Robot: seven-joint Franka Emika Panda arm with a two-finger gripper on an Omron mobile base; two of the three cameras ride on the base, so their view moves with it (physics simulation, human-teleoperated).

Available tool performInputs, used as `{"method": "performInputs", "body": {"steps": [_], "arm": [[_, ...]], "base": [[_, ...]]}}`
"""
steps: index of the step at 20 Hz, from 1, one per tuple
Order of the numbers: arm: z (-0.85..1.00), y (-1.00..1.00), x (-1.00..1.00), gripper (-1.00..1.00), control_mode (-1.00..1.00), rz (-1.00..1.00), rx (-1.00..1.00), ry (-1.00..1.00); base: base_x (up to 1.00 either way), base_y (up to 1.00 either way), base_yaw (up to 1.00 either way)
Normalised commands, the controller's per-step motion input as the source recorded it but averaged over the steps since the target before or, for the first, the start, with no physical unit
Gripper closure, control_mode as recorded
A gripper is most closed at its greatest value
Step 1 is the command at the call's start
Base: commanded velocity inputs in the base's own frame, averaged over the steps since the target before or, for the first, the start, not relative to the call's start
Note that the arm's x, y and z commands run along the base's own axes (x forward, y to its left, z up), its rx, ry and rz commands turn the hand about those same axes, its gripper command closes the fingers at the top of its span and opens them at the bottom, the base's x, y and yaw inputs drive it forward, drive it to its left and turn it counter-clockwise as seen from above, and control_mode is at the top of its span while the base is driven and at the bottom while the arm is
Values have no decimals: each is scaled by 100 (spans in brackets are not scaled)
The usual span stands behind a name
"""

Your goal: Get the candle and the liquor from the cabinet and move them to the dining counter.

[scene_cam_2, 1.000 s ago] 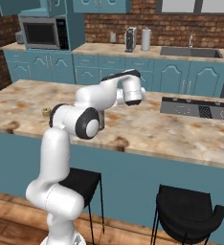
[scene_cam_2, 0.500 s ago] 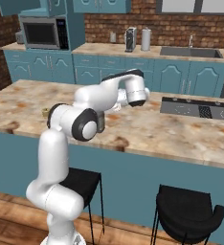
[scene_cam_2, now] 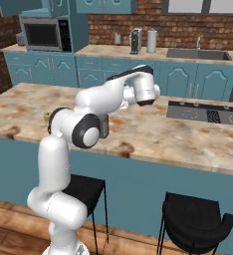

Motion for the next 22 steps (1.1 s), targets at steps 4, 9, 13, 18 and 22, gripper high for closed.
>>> {"method": "performInputs", "body": {"steps": [4, 9, 13, 18, 22], "arm": [[39, -6, -24, -100, -100, -2, 0, -4], [38, 0, -61, -100, -100, -4, 0, -8], [45, 0, -77, -100, -100, -6, 0, -10], [41, 0, -91, -100, -100, -7, 0, -12], [34, 2, -95, -100, -100, -7, 0, -13]], "base": [[0, 0, 0], [0, 0, 0], [0, 0, 0], [0, 0, 0], [0, 0, 0]]}}
